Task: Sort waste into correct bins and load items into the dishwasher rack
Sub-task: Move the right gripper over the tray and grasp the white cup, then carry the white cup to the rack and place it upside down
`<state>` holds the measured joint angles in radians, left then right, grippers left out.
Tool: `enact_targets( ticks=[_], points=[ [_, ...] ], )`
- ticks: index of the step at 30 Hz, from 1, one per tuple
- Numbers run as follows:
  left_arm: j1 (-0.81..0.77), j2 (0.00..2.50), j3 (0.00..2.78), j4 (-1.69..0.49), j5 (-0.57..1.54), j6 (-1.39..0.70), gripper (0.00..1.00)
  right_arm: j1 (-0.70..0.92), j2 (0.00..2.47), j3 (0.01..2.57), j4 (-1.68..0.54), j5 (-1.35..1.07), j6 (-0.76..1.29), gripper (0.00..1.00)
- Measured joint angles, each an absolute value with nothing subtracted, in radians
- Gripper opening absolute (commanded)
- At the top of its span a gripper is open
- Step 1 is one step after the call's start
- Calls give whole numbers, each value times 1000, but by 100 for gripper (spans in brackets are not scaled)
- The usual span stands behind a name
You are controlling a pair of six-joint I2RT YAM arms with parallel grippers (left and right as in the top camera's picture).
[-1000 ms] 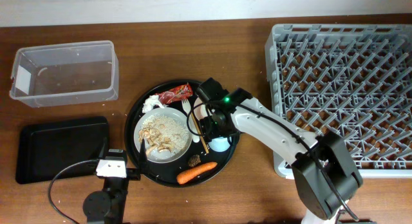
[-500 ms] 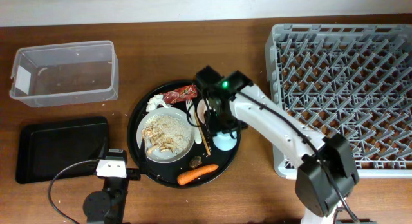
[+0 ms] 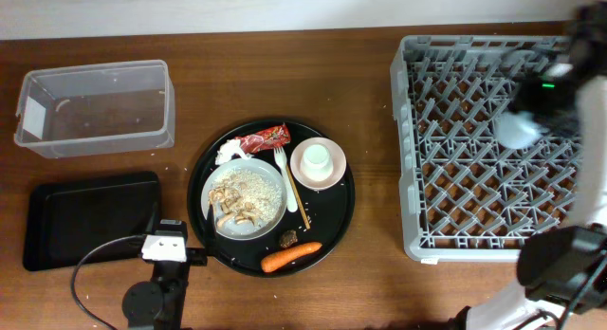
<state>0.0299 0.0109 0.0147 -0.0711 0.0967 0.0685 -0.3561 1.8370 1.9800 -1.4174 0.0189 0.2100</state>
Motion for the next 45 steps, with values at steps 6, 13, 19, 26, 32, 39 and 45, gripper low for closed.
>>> enact_targets(
  ticks=[6, 13, 19, 26, 32, 39, 45],
  points=[
    [30, 11, 15, -71, 97, 68, 99, -715, 1924, 1980, -1378, -19, 205, 70],
    [30, 11, 15, -71, 97, 68, 99, -739, 2015, 1980, -1349, -65, 200, 99],
    [30, 11, 15, -71, 97, 68, 99, -711, 1964, 1980, -1400, -263, 166, 99],
    [30, 11, 15, -71, 97, 68, 99, -138, 1756, 1988, -1427, -459, -2, 99],
    [30, 11, 15, -71, 97, 68, 99, 402, 1949, 1989, -1235, -249, 62, 99],
    [30, 11, 15, -71, 97, 68, 99, 578, 2167, 1989, -1217, -14, 245, 97],
    [30, 11, 15, -71, 97, 68, 99, 578, 2249, 1989, -1218, 19, 311, 84]
  ],
)
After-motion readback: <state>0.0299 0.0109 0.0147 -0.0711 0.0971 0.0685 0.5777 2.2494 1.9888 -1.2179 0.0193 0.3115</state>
